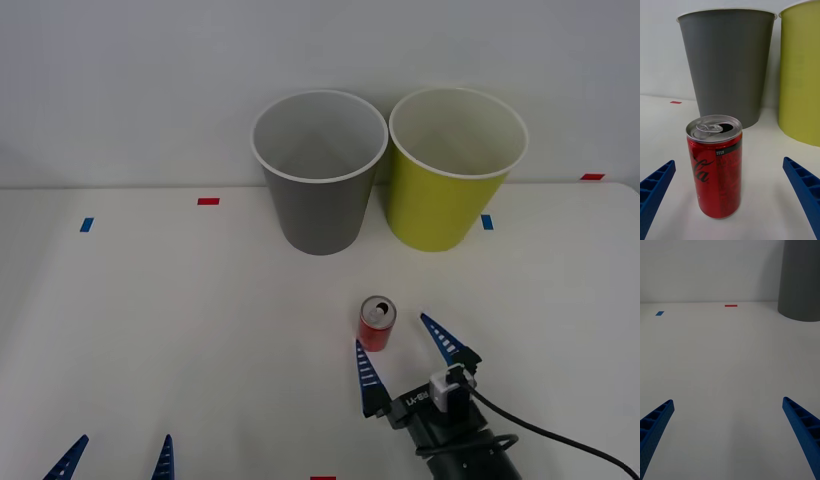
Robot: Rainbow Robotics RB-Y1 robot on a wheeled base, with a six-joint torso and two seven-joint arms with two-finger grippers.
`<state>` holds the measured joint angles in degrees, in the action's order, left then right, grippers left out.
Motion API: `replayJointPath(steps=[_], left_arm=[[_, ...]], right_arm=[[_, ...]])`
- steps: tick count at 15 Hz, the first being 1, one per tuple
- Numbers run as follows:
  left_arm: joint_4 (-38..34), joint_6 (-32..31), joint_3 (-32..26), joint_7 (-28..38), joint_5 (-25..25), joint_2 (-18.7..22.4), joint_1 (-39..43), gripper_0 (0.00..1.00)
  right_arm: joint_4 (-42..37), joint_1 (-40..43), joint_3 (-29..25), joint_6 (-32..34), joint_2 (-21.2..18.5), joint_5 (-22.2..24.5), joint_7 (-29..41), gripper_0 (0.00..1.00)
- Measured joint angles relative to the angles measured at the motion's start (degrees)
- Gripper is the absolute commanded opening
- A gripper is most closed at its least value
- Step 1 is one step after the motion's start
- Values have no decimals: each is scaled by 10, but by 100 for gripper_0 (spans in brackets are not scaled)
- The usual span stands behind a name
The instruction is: Put cans in the gray bin and PET bottles in the light green bin.
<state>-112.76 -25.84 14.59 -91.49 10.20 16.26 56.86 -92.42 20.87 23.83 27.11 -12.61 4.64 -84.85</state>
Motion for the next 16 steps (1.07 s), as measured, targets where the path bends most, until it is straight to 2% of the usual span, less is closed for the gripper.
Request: replayJointPath(steps=[10, 11, 12, 13, 14, 15, 16], left_arm=[[0, 0, 0, 0, 0, 0, 0, 100], [0, 0, 0, 0, 0, 0, 0, 100], [0, 0, 0, 0, 0, 0, 0, 100], [0, 0, 0, 0, 0, 0, 0, 100], [0, 0, 0, 0, 0, 0, 0, 100], [0, 0, 0, 0, 0, 0, 0, 100], [0, 0, 0, 0, 0, 0, 0, 100]], right_arm=[[19, -56, 8, -39, 15, 0, -3, 100], [19, -57, 8, -40, 15, 0, -3, 95], [19, -57, 7, -42, 15, 0, -3, 66], [19, -58, 7, -45, 15, 0, -3, 46], [19, -59, 7, -47, 15, 0, -3, 30], [19, -59, 7, -48, 17, -1, -3, 18], [19, -59, 7, -49, 19, -1, -3, 13]])
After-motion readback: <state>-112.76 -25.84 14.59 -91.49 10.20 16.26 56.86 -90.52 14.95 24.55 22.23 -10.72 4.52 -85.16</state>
